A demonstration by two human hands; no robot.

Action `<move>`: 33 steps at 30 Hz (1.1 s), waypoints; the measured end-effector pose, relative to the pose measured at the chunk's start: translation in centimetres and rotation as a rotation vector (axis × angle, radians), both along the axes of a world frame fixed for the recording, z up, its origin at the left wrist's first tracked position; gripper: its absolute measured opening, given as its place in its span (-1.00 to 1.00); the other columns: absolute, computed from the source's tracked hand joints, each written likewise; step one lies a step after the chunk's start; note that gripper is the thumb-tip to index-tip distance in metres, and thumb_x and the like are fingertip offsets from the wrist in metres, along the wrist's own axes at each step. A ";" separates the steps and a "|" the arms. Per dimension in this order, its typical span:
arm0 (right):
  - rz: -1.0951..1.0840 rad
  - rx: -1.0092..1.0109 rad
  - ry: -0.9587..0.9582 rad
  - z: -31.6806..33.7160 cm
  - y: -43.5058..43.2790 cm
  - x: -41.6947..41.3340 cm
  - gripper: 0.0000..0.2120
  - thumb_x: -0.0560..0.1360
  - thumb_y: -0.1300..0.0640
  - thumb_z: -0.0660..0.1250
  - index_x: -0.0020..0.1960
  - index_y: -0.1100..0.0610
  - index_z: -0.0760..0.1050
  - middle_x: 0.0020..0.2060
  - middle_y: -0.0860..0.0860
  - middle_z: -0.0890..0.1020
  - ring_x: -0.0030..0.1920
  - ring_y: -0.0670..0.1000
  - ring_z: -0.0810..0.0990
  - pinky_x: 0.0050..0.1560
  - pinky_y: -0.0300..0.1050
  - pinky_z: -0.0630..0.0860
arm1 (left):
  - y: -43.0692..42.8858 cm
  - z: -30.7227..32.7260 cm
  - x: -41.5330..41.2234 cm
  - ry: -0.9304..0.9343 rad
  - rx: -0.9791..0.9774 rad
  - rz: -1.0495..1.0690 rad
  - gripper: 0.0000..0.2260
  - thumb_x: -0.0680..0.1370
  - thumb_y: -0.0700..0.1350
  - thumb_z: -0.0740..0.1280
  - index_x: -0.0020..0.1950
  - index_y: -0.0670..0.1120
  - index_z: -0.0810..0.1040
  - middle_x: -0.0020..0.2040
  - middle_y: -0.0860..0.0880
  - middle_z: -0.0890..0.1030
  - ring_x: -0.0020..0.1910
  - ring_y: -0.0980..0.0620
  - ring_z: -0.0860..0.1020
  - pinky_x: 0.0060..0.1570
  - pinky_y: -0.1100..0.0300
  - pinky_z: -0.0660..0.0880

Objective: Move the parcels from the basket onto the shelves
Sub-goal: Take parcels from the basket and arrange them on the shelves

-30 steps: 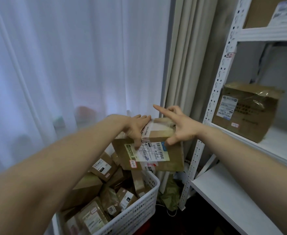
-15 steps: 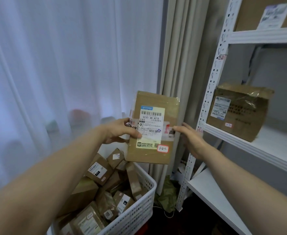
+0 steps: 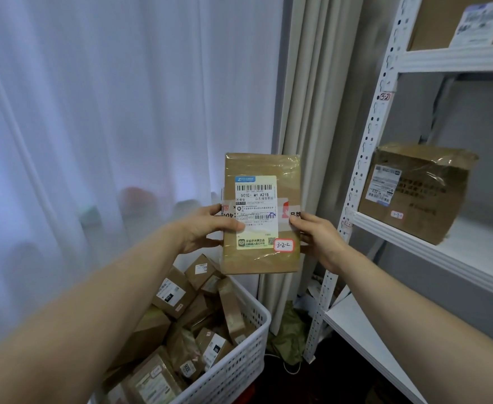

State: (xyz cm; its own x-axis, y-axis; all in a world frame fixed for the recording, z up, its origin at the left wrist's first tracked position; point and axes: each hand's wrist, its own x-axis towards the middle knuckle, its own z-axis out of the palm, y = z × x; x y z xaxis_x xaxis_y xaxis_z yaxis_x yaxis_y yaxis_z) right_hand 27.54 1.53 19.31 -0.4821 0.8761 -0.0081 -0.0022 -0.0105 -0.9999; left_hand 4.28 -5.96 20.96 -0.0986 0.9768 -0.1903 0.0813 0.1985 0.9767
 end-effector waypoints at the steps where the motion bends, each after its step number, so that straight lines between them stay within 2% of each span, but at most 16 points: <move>1: -0.002 0.003 -0.002 0.1 0.0 0.1 -0.81 0.57 0.13 0.28 0.15 0.01 0.55 -0.12 -0.09 0.70 -0.05 -0.05 0.63 0.09 -0.02 0.52 | 0.1 0.0 0.0 0.003 0.002 -0.002 -0.55 0.32 -0.19 0.54 0.16 0.02 0.52 0.08 0.02 0.66 0.18 0.00 0.55 0.31 -0.09 0.38; 4: 0.001 0.002 0.005 0.1 0.3 0.5 -0.81 0.56 0.13 0.29 0.15 0.00 0.55 -0.15 -0.09 0.70 -0.11 -0.08 0.64 0.06 -0.03 0.53 | 0.3 0.0 0.0 0.010 0.004 -0.009 -0.45 0.22 -0.11 0.54 0.19 0.01 0.53 0.08 0.03 0.67 0.18 0.02 0.56 0.31 -0.12 0.37; 8: 0.018 -0.004 0.033 -0.4 1.1 1.5 -0.78 0.54 0.12 0.31 0.18 0.00 0.53 -0.29 -0.12 0.69 -0.26 -0.13 0.64 -0.10 -0.11 0.52 | 0.6 0.3 0.6 0.021 0.005 -0.029 -0.47 0.22 -0.09 0.52 0.18 -0.01 0.52 0.04 0.02 0.69 0.16 -0.01 0.57 0.29 -0.12 0.39; 11: 0.021 -0.031 0.069 -0.5 1.5 2.7 -0.52 0.44 0.03 0.42 0.33 0.04 0.46 -0.26 -0.08 0.67 -0.20 -0.07 0.60 -0.13 -0.11 0.47 | 0.9 0.5 1.4 0.015 0.004 -0.048 -0.44 0.17 -0.07 0.55 0.15 -0.02 0.55 0.01 0.01 0.69 0.12 -0.01 0.59 0.23 -0.07 0.46; 13: 0.031 -0.059 0.081 -0.5 1.7 3.5 -0.24 0.26 -0.12 0.54 0.40 -0.04 0.38 -0.11 0.00 0.65 -0.11 0.00 0.55 0.04 -0.02 0.46 | 1.2 0.5 2.2 -0.020 0.003 -0.061 -0.43 0.15 -0.07 0.56 0.14 -0.05 0.56 0.01 -0.01 0.69 0.08 -0.01 0.61 0.10 0.00 0.53; 15: 0.040 -0.103 0.096 -0.9 1.8 4.5 -0.09 0.14 -0.19 0.59 0.42 -0.07 0.35 0.03 0.09 0.62 0.03 0.13 0.51 0.29 0.14 0.33 | 1.6 0.5 3.2 -0.058 0.008 -0.078 -0.51 0.22 -0.10 0.53 0.13 -0.08 0.56 0.02 -0.05 0.69 0.06 -0.02 0.62 0.00 0.04 0.56; 16: 0.049 -0.123 0.114 -1.0 1.7 5.0 -0.12 0.13 -0.19 0.60 0.39 -0.04 0.39 0.03 0.11 0.62 0.05 0.15 0.48 0.28 0.12 0.32 | 1.8 0.5 3.8 -0.069 0.007 -0.084 -0.54 0.25 -0.12 0.53 0.13 -0.09 0.57 0.03 -0.06 0.69 0.05 -0.02 0.63 -0.02 0.05 0.57; 19: 0.033 -0.145 0.140 -1.1 1.2 6.9 -0.43 0.13 -0.12 0.56 0.09 0.04 0.58 -0.16 0.13 0.63 -0.09 0.12 0.41 -0.04 -0.06 0.39 | 2.1 0.4 5.8 -0.085 -0.003 -0.092 -0.58 0.28 -0.10 0.50 0.11 -0.10 0.57 0.03 -0.09 0.68 0.03 -0.03 0.63 -0.09 0.06 0.58; 20: 0.004 -0.158 0.147 -1.2 1.2 7.6 -0.47 0.12 -0.11 0.55 0.05 0.03 0.58 -0.17 0.13 0.62 -0.08 0.13 0.43 -0.05 -0.04 0.44 | 2.2 0.3 6.5 -0.094 -0.005 -0.098 -0.59 0.29 -0.09 0.48 0.11 -0.10 0.57 0.02 -0.09 0.68 0.03 -0.03 0.63 -0.12 0.08 0.59; 21: -0.024 -0.169 0.160 -1.4 1.4 8.3 -0.49 0.14 -0.10 0.54 0.05 0.02 0.58 -0.12 0.17 0.63 -0.06 0.16 0.45 0.02 0.04 0.49 | 2.4 0.2 7.2 -0.099 -0.004 -0.102 -0.60 0.29 -0.07 0.47 0.11 -0.09 0.57 0.02 -0.08 0.68 0.03 -0.02 0.62 -0.13 0.08 0.58; 23: -0.075 -0.171 0.195 -1.8 2.1 9.5 -0.42 0.19 -0.12 0.57 0.17 -0.03 0.55 0.09 0.27 0.62 0.02 0.23 0.48 0.18 0.22 0.44 | 3.0 0.2 9.0 -0.086 0.014 -0.093 -0.65 0.36 -0.05 0.46 0.12 -0.07 0.57 0.02 -0.07 0.68 0.03 -0.01 0.62 -0.10 0.09 0.57; 25: -0.152 -0.148 0.185 -2.2 2.7 10.9 -0.27 0.15 -0.18 0.59 0.28 -0.09 0.48 0.16 0.23 0.60 0.09 0.25 0.54 0.26 0.21 0.40 | 3.8 0.1 10.8 -0.056 0.038 -0.062 -0.72 0.44 -0.02 0.45 0.11 -0.06 0.58 -0.03 -0.03 0.70 -0.02 0.03 0.64 -0.07 0.10 0.57; 26: -0.192 -0.125 0.180 -2.3 2.9 11.7 -0.25 0.14 -0.19 0.58 0.29 -0.09 0.47 0.11 0.17 0.64 0.11 0.23 0.58 0.25 0.18 0.45 | 4.3 0.1 11.7 -0.051 0.054 -0.044 -0.74 0.45 -0.01 0.44 0.10 -0.06 0.59 -0.06 0.00 0.71 -0.05 0.06 0.65 -0.06 0.12 0.57; 29: -0.273 -0.118 0.214 -2.3 3.1 14.7 -0.42 0.24 -0.13 0.50 0.23 -0.06 0.52 0.01 0.11 0.69 -0.01 0.14 0.63 0.12 0.08 0.50 | 5.8 0.0 14.3 -0.068 0.097 -0.028 -0.74 0.45 -0.01 0.45 0.10 -0.05 0.60 -0.09 0.02 0.71 -0.07 0.11 0.66 -0.06 0.14 0.57; 31: -0.300 -0.111 0.211 -2.3 2.8 16.7 -0.47 0.23 -0.15 0.51 0.18 -0.06 0.55 -0.02 0.11 0.69 -0.08 0.16 0.58 0.02 0.05 0.50 | 6.5 0.0 16.4 -0.071 0.092 -0.064 -0.79 0.47 -0.04 0.44 0.07 -0.05 0.61 -0.12 0.04 0.71 -0.11 0.13 0.66 -0.12 0.17 0.56; 33: -0.340 -0.109 0.210 -2.3 2.6 18.9 -0.42 0.19 -0.18 0.53 0.18 -0.07 0.55 -0.02 0.16 0.68 -0.11 0.16 0.46 -0.12 -0.05 0.38 | 7.4 -0.3 18.6 -0.077 0.078 -0.101 -0.84 0.48 -0.06 0.44 0.03 -0.05 0.62 -0.16 0.04 0.71 -0.16 0.14 0.66 -0.18 0.20 0.54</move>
